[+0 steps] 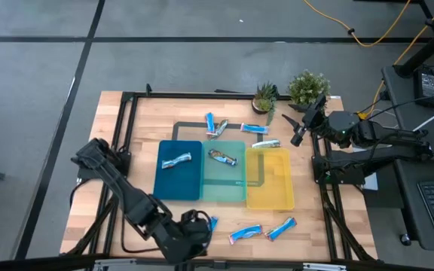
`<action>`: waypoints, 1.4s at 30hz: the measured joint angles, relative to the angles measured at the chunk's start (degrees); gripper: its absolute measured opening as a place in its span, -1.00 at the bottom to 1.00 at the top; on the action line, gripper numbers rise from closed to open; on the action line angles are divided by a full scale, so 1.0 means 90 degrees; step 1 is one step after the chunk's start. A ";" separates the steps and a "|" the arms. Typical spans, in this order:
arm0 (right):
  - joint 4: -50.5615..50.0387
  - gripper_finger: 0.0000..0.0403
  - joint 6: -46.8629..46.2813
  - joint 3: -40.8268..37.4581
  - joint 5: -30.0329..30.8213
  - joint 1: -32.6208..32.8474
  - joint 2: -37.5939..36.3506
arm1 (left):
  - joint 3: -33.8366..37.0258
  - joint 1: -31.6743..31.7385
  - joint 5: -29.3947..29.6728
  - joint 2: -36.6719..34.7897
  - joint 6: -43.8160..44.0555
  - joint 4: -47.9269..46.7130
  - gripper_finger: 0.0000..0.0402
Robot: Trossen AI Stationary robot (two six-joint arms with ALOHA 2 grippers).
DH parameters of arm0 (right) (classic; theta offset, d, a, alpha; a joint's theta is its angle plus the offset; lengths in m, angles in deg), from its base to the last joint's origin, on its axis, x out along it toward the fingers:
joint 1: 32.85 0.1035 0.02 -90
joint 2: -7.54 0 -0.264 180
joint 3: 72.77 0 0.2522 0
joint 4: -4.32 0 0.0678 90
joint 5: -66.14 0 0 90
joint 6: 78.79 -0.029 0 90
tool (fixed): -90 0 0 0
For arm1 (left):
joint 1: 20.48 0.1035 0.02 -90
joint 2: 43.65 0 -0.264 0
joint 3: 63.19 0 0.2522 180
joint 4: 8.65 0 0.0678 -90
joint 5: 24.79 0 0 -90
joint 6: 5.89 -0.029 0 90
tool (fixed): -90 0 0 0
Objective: Pick and place Granola Bars by type
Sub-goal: Put the blue granola bar into the green bin
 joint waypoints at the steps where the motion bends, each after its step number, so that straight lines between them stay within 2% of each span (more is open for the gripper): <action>1: -0.0022 -0.08 0.0000 0.0000 0.0002 0.0000 -0.0002 | -0.0034 0.0011 0.0107 0.0053 0.0028 0.0003 -0.91; 8: -0.0181 -0.08 0.0000 0.0000 0.0000 -0.0002 -0.0002 | -0.0052 0.0193 0.0343 0.0610 0.0274 -0.0425 -0.92; 12: -0.0305 -0.08 0.0000 0.0000 0.0000 -0.0002 -0.0002 | -0.0050 0.0280 0.0101 0.0971 0.0396 -0.0817 -0.88; 16: -0.0412 -0.08 0.0000 0.0000 0.0000 0.0000 0.0000 | -0.0050 0.0379 -0.0182 0.1135 0.0616 -0.0960 -0.76; 26: -0.0426 -0.08 0.0000 0.0000 0.0000 -0.0001 -0.0002 | -0.0050 0.0423 0.0012 0.1259 0.0657 -0.1073 -0.31; 32: -0.0430 -0.08 0.0000 0.0000 0.0000 -0.0002 -0.0002 | -0.0050 0.0407 -0.0122 0.1638 0.0680 -0.1062 -0.10; 36: -0.0432 -0.08 0.0000 0.0000 -0.0002 -0.0002 -0.0001 | -0.0045 0.0398 -0.0028 0.1895 0.0967 -0.1148 -0.02; 42: -0.0454 -0.08 0.0000 0.0000 -0.0002 -0.0002 0.0000 | -0.0040 0.0398 -0.0002 0.2258 0.1398 -0.1250 -0.01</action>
